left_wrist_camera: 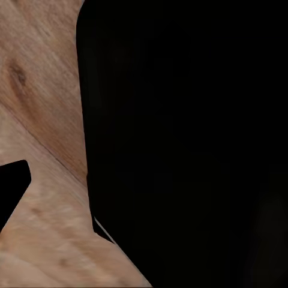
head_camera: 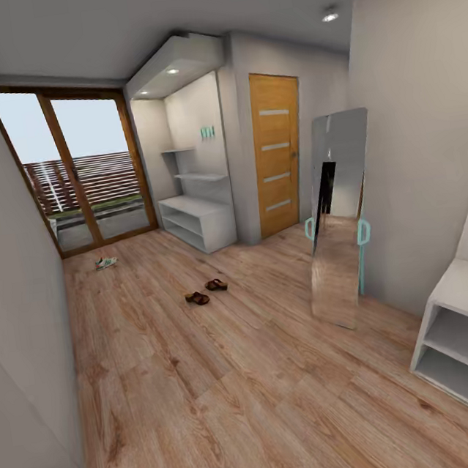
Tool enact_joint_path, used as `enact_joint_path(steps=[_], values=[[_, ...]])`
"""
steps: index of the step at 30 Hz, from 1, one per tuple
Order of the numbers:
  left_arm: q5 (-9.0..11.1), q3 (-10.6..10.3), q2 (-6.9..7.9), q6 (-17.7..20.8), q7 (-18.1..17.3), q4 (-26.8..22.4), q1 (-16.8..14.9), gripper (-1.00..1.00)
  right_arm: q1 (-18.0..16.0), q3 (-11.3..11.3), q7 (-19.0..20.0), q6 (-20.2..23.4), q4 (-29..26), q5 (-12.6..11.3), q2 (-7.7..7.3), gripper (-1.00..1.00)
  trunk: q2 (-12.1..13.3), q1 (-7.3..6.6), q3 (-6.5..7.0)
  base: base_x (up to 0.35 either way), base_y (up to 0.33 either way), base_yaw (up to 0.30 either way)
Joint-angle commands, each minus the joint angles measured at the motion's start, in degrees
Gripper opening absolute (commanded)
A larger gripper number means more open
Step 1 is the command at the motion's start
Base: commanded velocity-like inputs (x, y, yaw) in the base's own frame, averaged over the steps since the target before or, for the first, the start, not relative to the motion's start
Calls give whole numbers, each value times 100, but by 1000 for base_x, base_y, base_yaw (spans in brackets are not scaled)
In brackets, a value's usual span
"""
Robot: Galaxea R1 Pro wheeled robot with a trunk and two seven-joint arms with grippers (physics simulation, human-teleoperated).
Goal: Pick up the two gym shoes and the two sandals from the corridor floor and place them onto the hallstand (shoe rack) in the corridor, making sure they are on the rack and not on the floor. Arrange them so the two gym shoes are next to each other and the two sandals are next to each other.
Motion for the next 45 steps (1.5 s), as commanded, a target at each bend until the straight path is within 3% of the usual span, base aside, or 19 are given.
enact_joint_path(steps=[1, 11, 30, 45], values=[[-10, 9, 13, -17, 0, -33, -1, 100, -9, -4, -25, -18, -33, 9, -9, 100, -2, 0, -3, 0, 0, 0], [-9, 9, 10, -60, 0, -186, -1, 100, -9, -8, -20, -18, -198, 9, -11, 100, -2, 0, -3, 0, 0, 0], [-11, 9, 11, -646, 0, -525, -1, 100, -9, -26, -26, -9, -811, 0, -9, 100, -2, 0, -5, 0, 0, 5], [-3, 3, 10, -1022, -4, -940, -1, 100, -9, -26, -26, -9, -1046, 0, -17, 100, -2, 0, -51, 0, 0, 239]])
